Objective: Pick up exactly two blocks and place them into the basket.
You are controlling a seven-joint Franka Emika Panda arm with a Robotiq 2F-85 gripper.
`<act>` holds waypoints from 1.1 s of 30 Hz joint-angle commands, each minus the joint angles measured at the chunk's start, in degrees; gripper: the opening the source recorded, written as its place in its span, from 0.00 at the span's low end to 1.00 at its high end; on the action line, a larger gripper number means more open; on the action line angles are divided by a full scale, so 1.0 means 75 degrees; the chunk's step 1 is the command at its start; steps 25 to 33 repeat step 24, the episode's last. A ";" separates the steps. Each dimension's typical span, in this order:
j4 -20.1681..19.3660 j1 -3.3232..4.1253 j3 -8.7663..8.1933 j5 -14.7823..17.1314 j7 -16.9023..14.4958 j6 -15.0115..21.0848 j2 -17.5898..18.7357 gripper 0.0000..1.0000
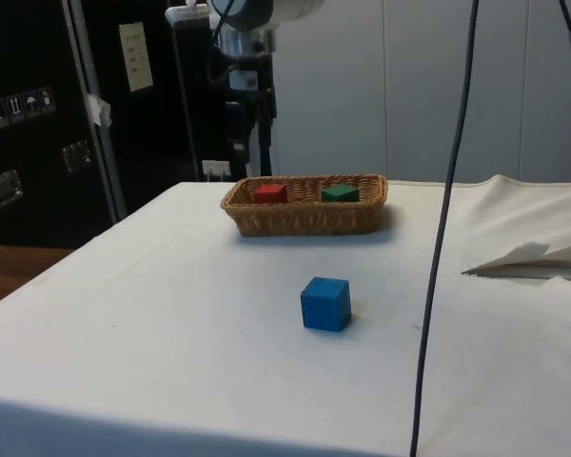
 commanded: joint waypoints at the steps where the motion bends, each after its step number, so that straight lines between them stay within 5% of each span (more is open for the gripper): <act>1: -0.0092 0.0122 -0.0023 -0.0115 0.0168 0.0099 -0.0084 1.00; 3: -0.0138 0.0145 0.0038 -0.0160 0.0260 0.0115 -0.0145 1.00; 4: -0.0038 0.0031 0.0069 -0.0038 0.0092 0.0008 -0.0069 1.00; 5: -0.0160 0.0160 0.0069 -0.0191 0.0313 0.0130 -0.0183 1.00; 13: -0.0344 0.0260 0.0390 -0.0397 0.0749 0.0237 -0.0458 1.00; 14: -0.0290 0.0168 0.0458 -0.0298 0.0649 0.0145 -0.0428 1.00; 15: -0.0374 0.0267 0.0428 -0.0420 0.0802 0.0260 -0.0489 1.00; 19: -0.0474 0.0313 0.0626 -0.0535 0.1047 0.0344 -0.0604 1.00; 23: -0.0512 0.0321 0.0787 -0.0626 0.1199 0.0397 -0.0634 1.00; 24: -0.0474 0.0229 0.0825 -0.0481 0.1047 0.0306 -0.0626 1.00; 33: -0.0474 0.0229 0.0825 -0.0481 0.1047 0.0306 -0.0626 1.00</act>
